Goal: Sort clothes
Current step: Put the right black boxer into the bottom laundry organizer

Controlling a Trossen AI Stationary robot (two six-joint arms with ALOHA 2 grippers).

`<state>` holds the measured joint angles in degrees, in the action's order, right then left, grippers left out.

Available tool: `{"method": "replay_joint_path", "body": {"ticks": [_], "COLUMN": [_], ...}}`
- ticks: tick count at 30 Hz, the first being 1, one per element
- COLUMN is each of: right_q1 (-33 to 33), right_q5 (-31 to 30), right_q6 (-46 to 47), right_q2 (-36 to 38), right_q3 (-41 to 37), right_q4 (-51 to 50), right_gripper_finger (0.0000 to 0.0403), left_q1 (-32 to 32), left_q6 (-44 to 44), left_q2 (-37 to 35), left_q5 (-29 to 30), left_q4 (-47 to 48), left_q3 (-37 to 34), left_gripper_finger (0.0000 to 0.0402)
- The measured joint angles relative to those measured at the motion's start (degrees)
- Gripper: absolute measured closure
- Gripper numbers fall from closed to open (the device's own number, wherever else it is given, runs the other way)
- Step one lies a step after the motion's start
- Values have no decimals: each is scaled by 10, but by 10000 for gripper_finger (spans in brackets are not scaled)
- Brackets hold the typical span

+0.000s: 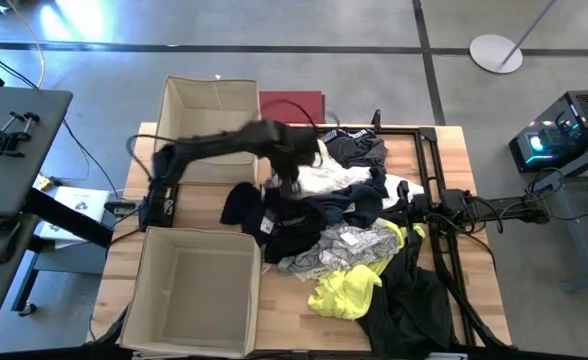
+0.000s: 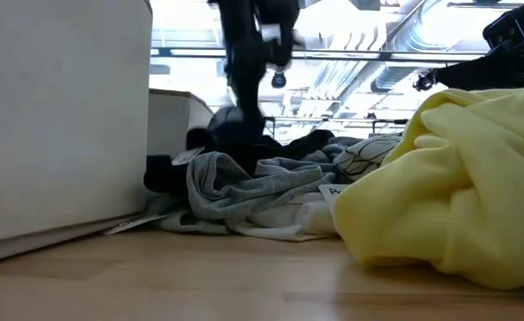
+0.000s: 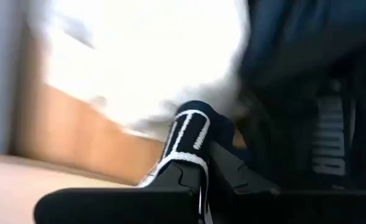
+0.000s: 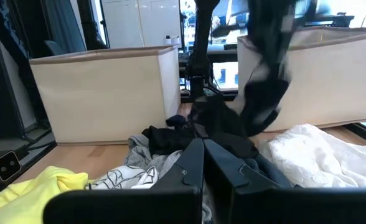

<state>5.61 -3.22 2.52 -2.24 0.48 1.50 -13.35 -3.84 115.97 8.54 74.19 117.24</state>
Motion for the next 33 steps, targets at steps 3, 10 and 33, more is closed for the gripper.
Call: {"method": "replay_joint_path", "body": {"ticks": [3, 10, 33], "right_q1": [0, 0, 0], "right_q5": [0, 0, 0], "right_q6": [0, 0, 0], "right_q2": [0, 0, 0], "right_q3": [0, 0, 0], "right_q4": [0, 0, 0], "right_gripper_finger": [402, 402, 402], "left_q1": [9, 76, 408], "left_q6": [-25, -93, 137], "left_q2": [-62, -230, -385], "left_q5": [64, 100, 46], "left_q4": [-30, -204, -155], "left_q3": [43, 89, -43], "left_gripper_finger": [401, 401, 401]}}
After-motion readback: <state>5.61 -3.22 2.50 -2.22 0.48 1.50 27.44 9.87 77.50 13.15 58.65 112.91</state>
